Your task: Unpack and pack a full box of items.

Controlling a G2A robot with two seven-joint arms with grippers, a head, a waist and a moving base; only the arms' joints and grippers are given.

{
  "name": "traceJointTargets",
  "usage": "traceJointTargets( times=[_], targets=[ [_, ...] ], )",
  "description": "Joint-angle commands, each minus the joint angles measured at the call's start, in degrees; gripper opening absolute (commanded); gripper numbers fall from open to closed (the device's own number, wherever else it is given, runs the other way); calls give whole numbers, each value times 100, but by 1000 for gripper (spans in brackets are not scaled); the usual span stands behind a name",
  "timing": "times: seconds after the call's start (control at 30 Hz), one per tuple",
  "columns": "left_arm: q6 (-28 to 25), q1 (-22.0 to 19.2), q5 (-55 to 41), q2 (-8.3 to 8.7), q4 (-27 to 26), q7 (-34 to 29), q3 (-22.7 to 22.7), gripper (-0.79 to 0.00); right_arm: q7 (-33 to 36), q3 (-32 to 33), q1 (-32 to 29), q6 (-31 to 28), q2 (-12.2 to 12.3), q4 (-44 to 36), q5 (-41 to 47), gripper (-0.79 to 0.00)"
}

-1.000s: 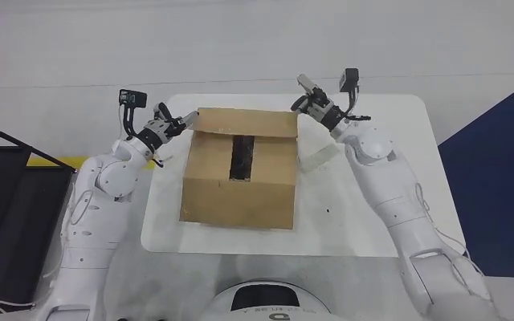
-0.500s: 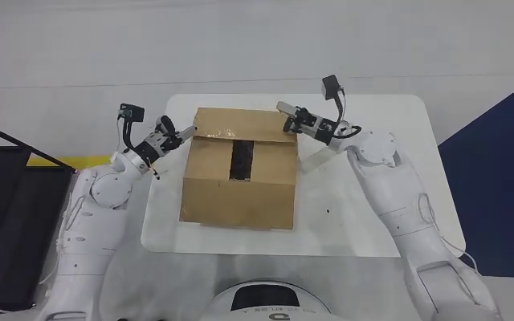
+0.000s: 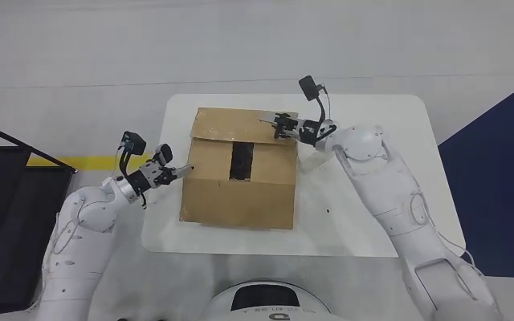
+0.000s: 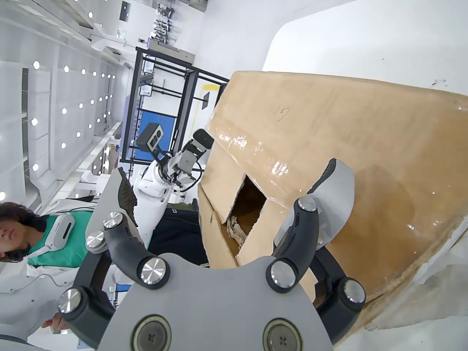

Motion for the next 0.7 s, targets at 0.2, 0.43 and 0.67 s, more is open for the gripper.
traceJointTargets(
  times=[0.2,0.43,0.67],
  targets=[
    [-304,524,367,87,-26,127,-221,0,2,-228,216,107,-59,163,-16,0],
    [-389,723,302,138,-35,363,-386,0,-40,-293,272,141,-83,186,0,0],
    [-124,763,414,166,-76,607,-509,0,-72,-293,262,149,-86,166,-3,0]
  ],
)
